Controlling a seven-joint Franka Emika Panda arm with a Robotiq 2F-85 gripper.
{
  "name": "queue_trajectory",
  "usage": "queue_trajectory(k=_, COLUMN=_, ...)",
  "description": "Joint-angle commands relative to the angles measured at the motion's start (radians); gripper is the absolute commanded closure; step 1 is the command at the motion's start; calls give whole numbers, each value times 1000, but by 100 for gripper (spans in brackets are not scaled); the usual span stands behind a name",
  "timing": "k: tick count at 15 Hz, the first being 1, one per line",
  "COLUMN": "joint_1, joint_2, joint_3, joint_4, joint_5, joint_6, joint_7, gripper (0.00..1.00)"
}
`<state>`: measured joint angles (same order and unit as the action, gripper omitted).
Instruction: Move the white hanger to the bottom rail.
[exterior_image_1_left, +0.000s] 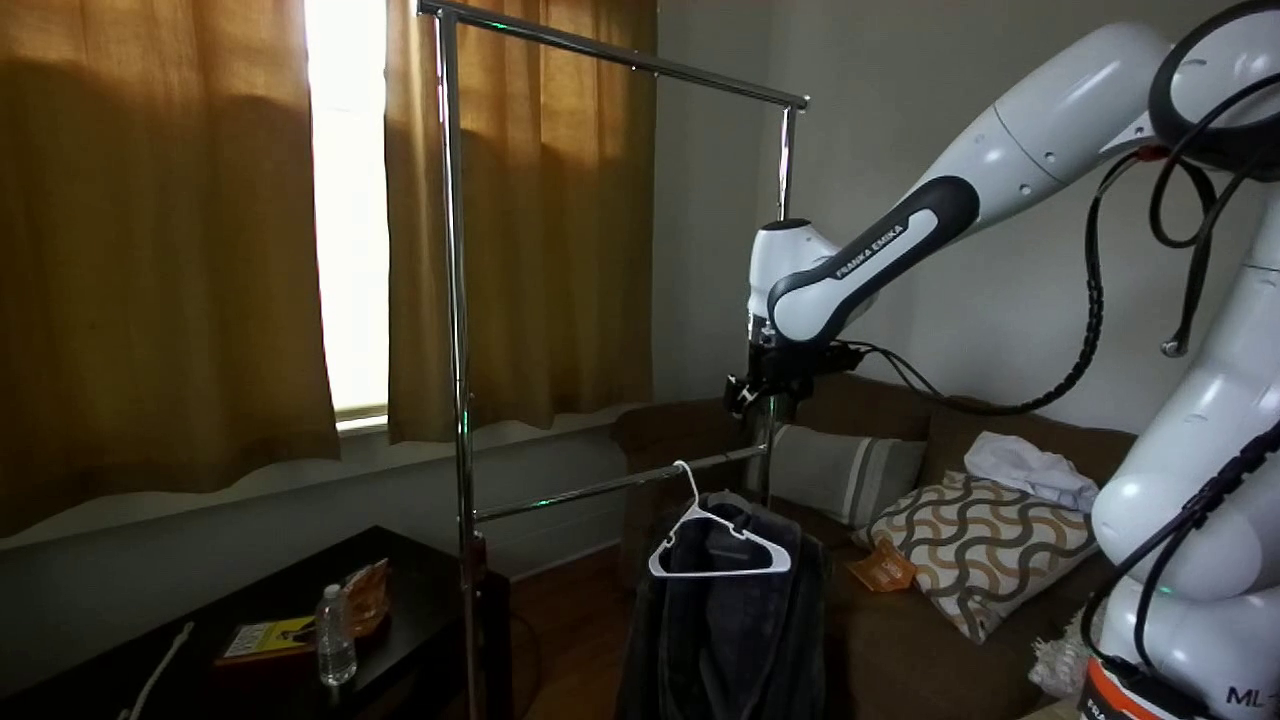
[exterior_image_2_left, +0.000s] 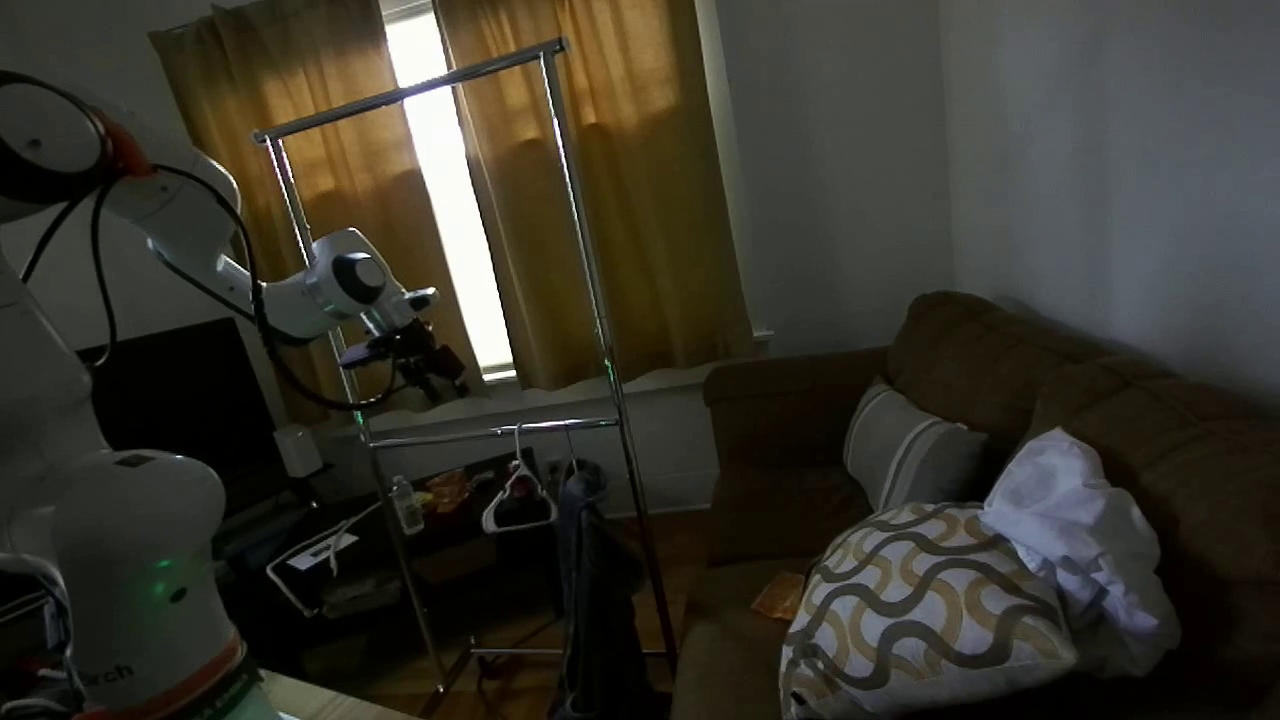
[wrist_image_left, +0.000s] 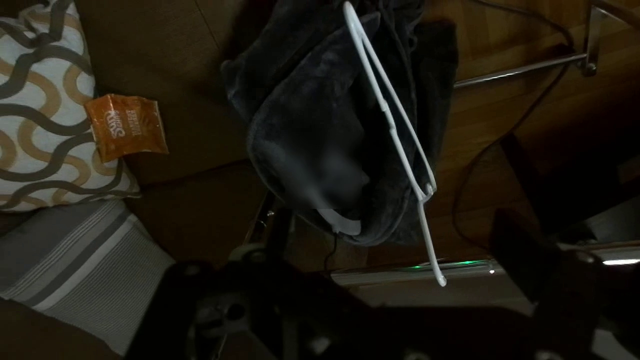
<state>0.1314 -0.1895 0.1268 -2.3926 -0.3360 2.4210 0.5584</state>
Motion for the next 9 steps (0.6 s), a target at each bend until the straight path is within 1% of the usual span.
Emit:
queue_trajectory(k=1, joint_1=-33, joint_2=-84, joint_3=40, joint_4=-49, joint_5=5, joint_6=-44, joint_7=35, gripper=0)
queue_trajectory(k=5, joint_1=-49, joint_2=-137, joint_3=62, joint_4=-65, joint_5=9, joint_6=-65, joint_7=46, gripper=0)
queue_trajectory(k=6, joint_1=-52, joint_2=-82, joint_3=60, joint_4=-24, joint_5=11, joint_6=-46, joint_7=19, gripper=0)
queue_trajectory(k=9, joint_1=-57, joint_2=-107, joint_3=67, joint_4=-32, joint_5=12, joint_6=-53, joint_7=21, gripper=0)
